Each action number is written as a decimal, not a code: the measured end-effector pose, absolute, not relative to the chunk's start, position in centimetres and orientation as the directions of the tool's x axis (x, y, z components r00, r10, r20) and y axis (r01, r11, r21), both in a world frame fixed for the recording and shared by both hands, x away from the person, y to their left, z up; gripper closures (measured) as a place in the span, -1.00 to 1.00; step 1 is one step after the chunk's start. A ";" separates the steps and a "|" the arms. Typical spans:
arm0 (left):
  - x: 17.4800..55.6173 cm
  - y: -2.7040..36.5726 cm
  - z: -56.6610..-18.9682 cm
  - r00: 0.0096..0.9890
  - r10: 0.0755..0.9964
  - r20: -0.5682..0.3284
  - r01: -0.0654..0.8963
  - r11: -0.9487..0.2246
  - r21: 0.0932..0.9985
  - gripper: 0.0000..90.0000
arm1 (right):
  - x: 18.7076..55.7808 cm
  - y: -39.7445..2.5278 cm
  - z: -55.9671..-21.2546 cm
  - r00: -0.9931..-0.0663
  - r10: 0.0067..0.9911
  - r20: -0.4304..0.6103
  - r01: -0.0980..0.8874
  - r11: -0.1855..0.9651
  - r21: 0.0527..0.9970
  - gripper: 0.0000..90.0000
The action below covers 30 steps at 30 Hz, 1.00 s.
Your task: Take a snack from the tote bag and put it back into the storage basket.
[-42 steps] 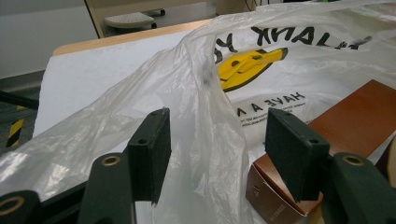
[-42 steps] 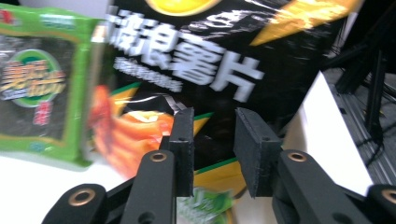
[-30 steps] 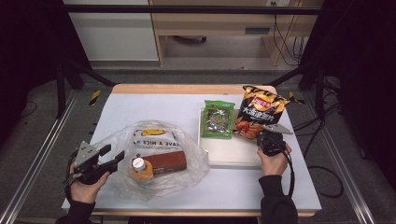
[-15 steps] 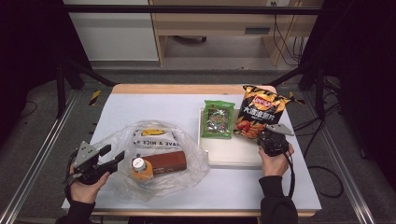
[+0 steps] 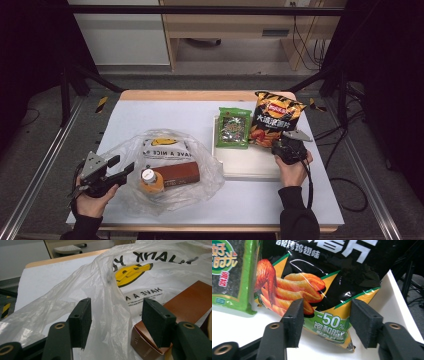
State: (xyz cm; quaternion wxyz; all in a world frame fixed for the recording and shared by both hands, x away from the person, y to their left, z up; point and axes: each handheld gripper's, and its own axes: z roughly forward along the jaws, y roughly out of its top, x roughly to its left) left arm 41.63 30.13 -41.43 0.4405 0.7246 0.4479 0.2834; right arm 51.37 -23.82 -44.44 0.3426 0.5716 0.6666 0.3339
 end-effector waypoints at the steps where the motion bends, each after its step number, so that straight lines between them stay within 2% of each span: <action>1: 41.6 30.2 -41.4 0.439 0.898 0.014 0.399 -0.209 0.893 -0.09 | 51.4 -23.8 -44.4 -0.114 0.991 -0.075 0.532 0.125 0.837 0.07; 6: 41.5 30.3 -41.2 0.442 0.897 0.005 0.393 -0.199 0.898 -0.09 | 51.1 -23.8 -44.2 -0.111 0.990 -0.081 0.523 0.128 0.843 0.07; 11: 41.2 30.4 -40.7 0.448 0.894 -0.002 0.375 -0.186 0.908 -0.09 | 49.8 -24.1 -42.8 -0.122 0.992 -0.035 0.454 0.087 0.887 -0.03; 14: 41.0 30.4 -40.3 0.453 0.892 -0.004 0.362 -0.180 0.915 -0.09 | 48.8 -23.9 -41.8 -0.180 0.984 -0.002 0.404 0.076 0.912 -0.11; 22: 40.5 30.2 -39.5 0.465 0.886 -0.003 0.334 -0.172 0.927 -0.08 | 46.8 -22.9 -40.3 -0.322 0.946 0.041 0.345 0.077 0.935 -0.15; 27: 40.3 29.8 -39.1 0.473 0.881 0.008 0.321 -0.181 0.930 -0.08 | 46.1 -22.1 -39.4 -0.365 0.930 0.044 0.313 0.078 0.946 -0.15; 30: 40.2 29.6 -39.0 0.486 0.874 0.005 0.316 -0.181 0.931 -0.09 | 46.1 -22.1 -39.4 -0.357 0.934 0.032 0.308 0.085 0.948 -0.14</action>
